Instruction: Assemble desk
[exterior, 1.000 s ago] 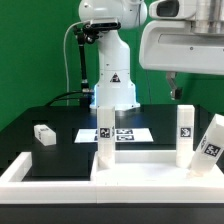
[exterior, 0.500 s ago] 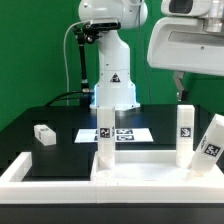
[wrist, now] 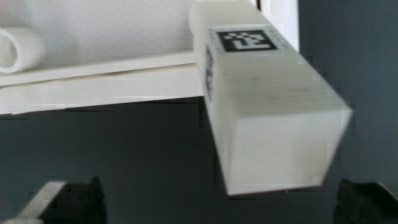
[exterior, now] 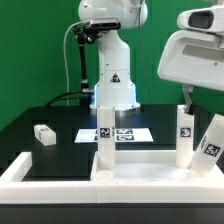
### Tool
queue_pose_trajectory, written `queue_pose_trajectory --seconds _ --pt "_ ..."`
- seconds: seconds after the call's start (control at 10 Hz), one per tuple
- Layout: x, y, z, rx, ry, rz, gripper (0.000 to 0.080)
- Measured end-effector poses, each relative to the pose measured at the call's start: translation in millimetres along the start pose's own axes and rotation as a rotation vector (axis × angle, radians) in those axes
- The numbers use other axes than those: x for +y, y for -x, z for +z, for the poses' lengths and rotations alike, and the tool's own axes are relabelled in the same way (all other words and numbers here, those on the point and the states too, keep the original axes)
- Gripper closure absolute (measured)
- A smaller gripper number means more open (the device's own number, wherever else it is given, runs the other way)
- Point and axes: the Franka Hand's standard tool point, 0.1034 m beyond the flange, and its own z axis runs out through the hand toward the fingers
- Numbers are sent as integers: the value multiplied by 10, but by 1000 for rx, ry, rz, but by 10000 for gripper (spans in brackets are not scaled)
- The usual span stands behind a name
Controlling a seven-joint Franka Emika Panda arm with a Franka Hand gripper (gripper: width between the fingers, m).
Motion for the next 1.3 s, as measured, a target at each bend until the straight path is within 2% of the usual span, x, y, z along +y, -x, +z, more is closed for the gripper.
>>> queue_pose_trajectory --seconds 0.1,0.5,0.6,1.0,1.2,1.3 --pt "-10 -43 -54 21 -10 32 151" --pt "27 -56 -25 21 -8 35 151" --pt "32 -85 -11 38 -18 27 151" --pt "-218 60 134 15 -30 42 151" --pt "-214 72 173 28 -39 41 151" --pt "-179 134 220 34 -44 44 151"
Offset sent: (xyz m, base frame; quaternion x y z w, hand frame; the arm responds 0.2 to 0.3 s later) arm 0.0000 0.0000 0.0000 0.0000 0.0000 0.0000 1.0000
